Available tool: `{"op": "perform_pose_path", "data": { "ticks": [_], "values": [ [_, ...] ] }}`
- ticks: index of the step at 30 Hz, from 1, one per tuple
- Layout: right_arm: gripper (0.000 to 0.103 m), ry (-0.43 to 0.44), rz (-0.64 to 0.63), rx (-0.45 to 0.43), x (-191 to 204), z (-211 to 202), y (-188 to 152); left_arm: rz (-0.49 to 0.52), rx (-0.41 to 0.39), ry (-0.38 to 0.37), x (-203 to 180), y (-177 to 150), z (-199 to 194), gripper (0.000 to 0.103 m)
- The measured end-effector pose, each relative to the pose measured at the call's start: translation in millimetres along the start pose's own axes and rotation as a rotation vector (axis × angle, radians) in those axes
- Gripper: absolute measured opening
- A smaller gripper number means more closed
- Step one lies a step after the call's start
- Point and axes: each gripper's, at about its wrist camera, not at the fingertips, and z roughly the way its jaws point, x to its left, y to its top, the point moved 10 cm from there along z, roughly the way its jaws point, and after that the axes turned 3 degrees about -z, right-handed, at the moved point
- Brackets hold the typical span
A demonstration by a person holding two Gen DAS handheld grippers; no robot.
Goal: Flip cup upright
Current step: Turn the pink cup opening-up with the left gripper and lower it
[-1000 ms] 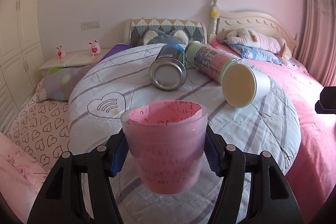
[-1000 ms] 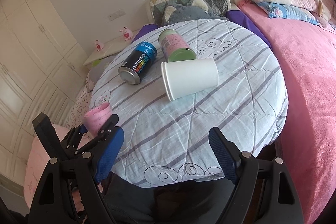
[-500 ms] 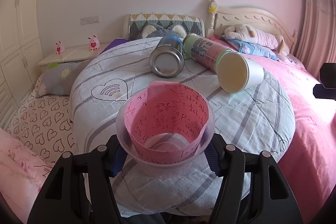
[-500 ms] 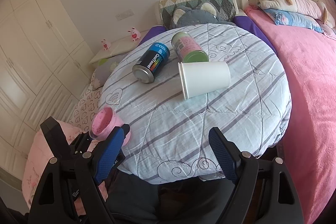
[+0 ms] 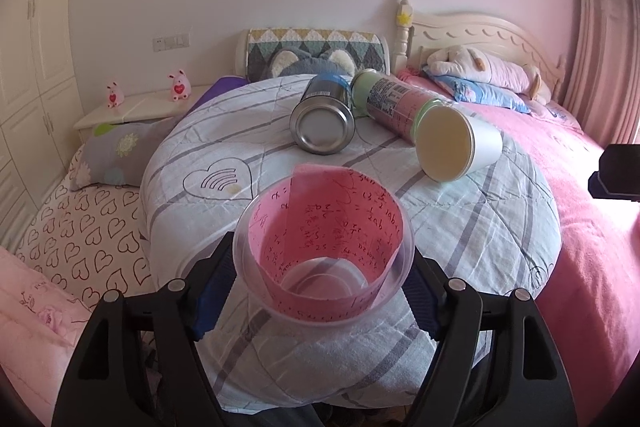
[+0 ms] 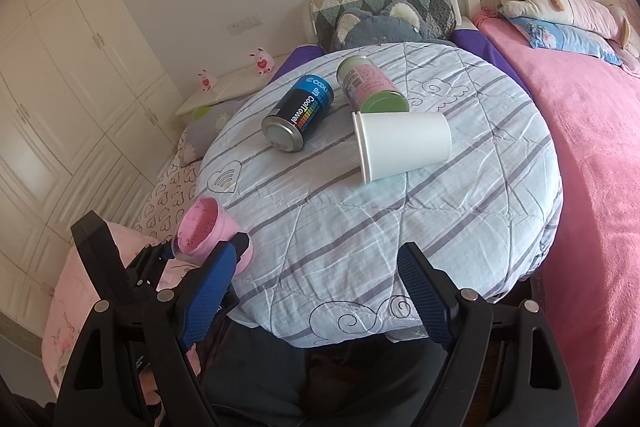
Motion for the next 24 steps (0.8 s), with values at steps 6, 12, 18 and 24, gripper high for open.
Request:
{"op": "perform_pose_path", "data": {
  "ticks": [6, 12, 18, 24],
  "values": [
    [0.084, 0.010, -0.005, 0.014, 3.7, 6.1, -0.8, 0.025, -0.008, -0.019, -4.1, 4.3, 4.1, 0.068],
    [0.084, -0.002, 0.000, 0.010, -0.3, 4.5, -0.3, 0.033, -0.024, -0.035, -8.3, 13.1, 10.4, 0.065],
    [0.084, -0.011, 0.015, 0.014, -8.1, 5.9, -1.8, 0.038, -0.056, -0.051, -12.7, 21.3, 18.4, 0.064],
    [0.084, -0.018, 0.017, 0.015, -11.0, 6.0, -2.0, 0.036, -0.113, -0.060, -17.4, 47.3, 26.0, 0.064]
  ]
}}
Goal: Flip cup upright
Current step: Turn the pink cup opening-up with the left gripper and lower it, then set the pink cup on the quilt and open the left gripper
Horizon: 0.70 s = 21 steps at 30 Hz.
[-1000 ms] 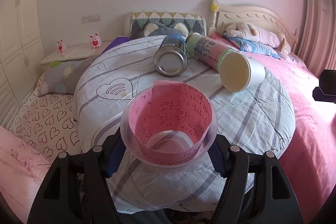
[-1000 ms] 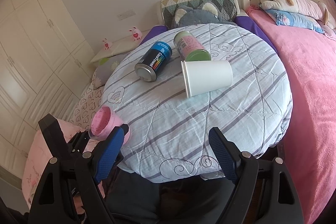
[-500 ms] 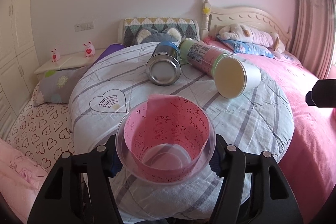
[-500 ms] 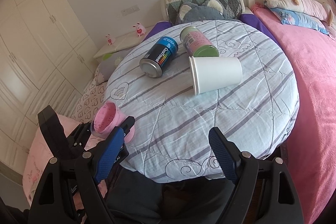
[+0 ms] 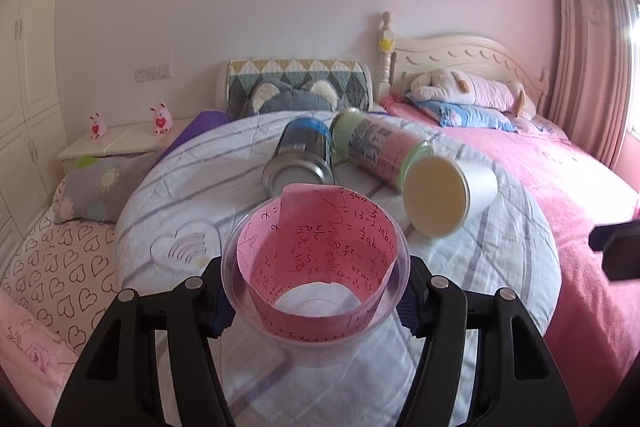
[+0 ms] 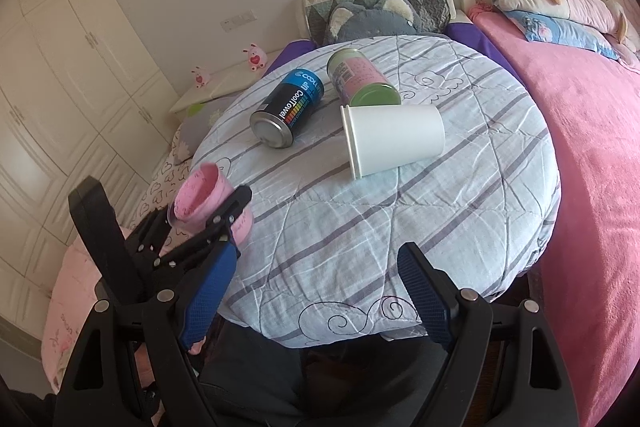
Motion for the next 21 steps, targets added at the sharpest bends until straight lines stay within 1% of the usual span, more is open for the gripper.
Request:
{"op": "perform_pose_path", "data": {
  "ticks": [2, 4, 7, 9, 11, 14, 15, 17, 19, 21],
  "values": [
    [0.084, -0.005, 0.003, -0.001, -2.0, -0.4, 0.9, 0.008, -0.001, -0.002, -2.5, 9.5, 10.7, 0.064],
    [0.084, -0.008, 0.007, -0.003, -4.2, -0.7, 2.2, 0.003, 0.029, -0.005, -3.4, 10.2, 23.5, 0.064],
    [0.084, -0.013, 0.015, -0.004, -8.1, -1.2, 3.3, -0.005, 0.127, 0.010, -1.5, -1.9, 47.2, 0.064],
    [0.084, -0.018, 0.020, -0.002, -10.8, -0.6, 3.5, -0.001, 0.142, 0.014, -1.6, -5.4, 51.3, 0.065],
    [0.084, -0.021, 0.026, 0.000, -13.9, 0.8, 3.5, 0.004, 0.173, 0.024, -1.8, -10.7, 55.1, 0.064],
    [0.084, -0.022, 0.029, 0.004, -15.4, 2.5, 4.0, 0.001, 0.191, 0.033, -0.3, -16.5, 55.3, 0.065],
    [0.084, -0.022, 0.028, 0.005, -15.2, 3.0, 4.2, 0.004, 0.193, 0.036, -0.2, -18.2, 54.3, 0.066],
    [0.084, -0.021, 0.028, 0.006, -14.2, 3.6, 4.4, -0.001, 0.196, 0.044, 2.2, -20.8, 51.8, 0.076],
    [0.084, -0.020, 0.025, 0.007, -12.9, 3.8, 4.5, -0.007, 0.193, 0.045, 4.1, -20.4, 49.0, 0.082],
    [0.084, -0.018, 0.023, 0.006, -11.6, 3.8, 5.2, -0.010, 0.190, 0.049, 6.3, -20.7, 45.0, 0.085]
  ]
}}
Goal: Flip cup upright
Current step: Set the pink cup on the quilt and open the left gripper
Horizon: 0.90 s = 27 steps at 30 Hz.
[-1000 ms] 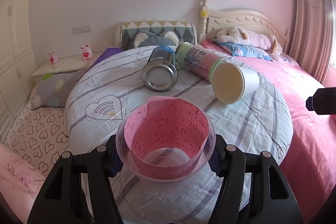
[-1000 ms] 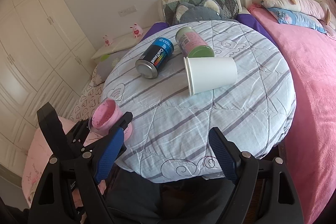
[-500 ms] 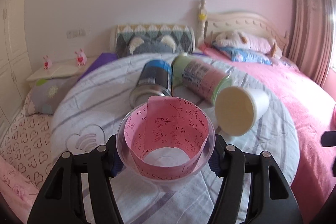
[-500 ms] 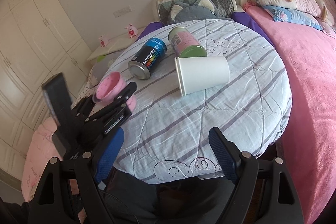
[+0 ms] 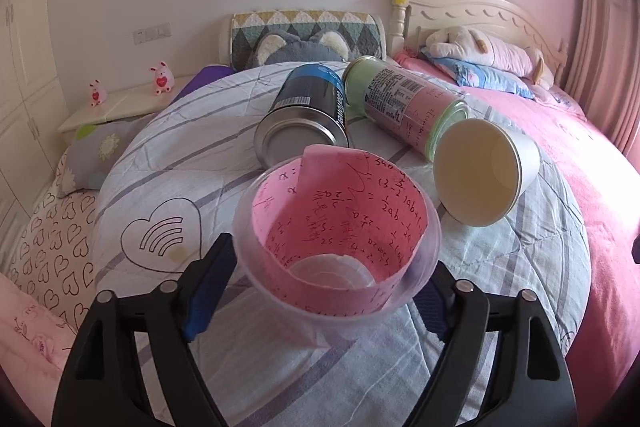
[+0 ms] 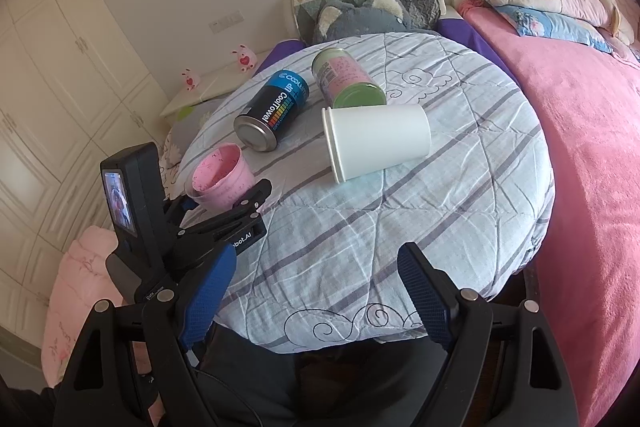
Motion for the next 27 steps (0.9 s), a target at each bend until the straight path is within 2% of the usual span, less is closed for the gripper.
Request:
{"op": "perform_pose_path", "data": {
  "ticks": [5, 13, 27],
  "values": [
    [0.084, 0.003, -0.004, -0.003, 1.6, -0.7, -0.4, 0.003, -0.007, 0.003, 3.6, 0.9, -10.7, 0.094],
    [0.084, 0.000, -0.013, -0.015, 5.1, -2.9, 3.0, -0.017, 0.001, 0.028, 15.2, 4.8, -28.4, 0.100],
    [0.084, -0.005, -0.030, -0.055, 11.1, -11.7, 14.7, -0.020, 0.026, 0.035, 25.4, 9.1, -73.3, 0.102]
  ]
}}
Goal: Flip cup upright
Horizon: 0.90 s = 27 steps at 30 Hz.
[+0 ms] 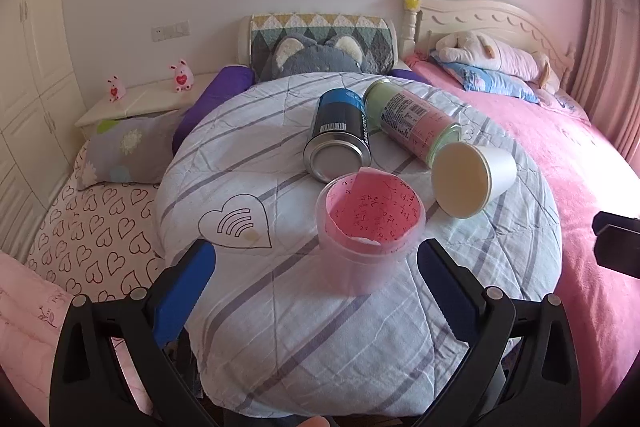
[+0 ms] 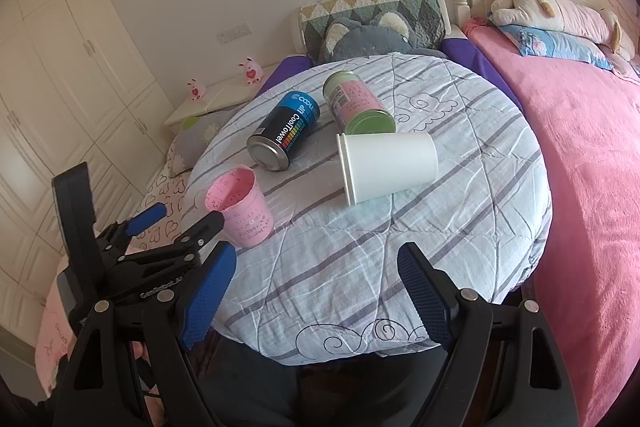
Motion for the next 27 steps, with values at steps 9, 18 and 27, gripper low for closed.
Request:
{"op": "perform_pose_path", "data": {
  "ticks": [9, 18, 27],
  "values": [
    [0.084, 0.006, -0.015, -0.011, 7.6, -6.1, -0.4, 0.027, 0.036, 0.051, 1.5, -5.1, -45.1, 0.102],
    [0.084, -0.007, -0.024, -0.015, 9.7, -11.8, -6.8, 0.027, 0.045, 0.066, -7.6, -4.8, -85.4, 0.102],
    [0.084, -0.007, -0.028, -0.017, 11.6, -16.4, -9.9, 0.014, 0.043, 0.087, -2.7, -5.2, -95.8, 0.102]
  ]
}}
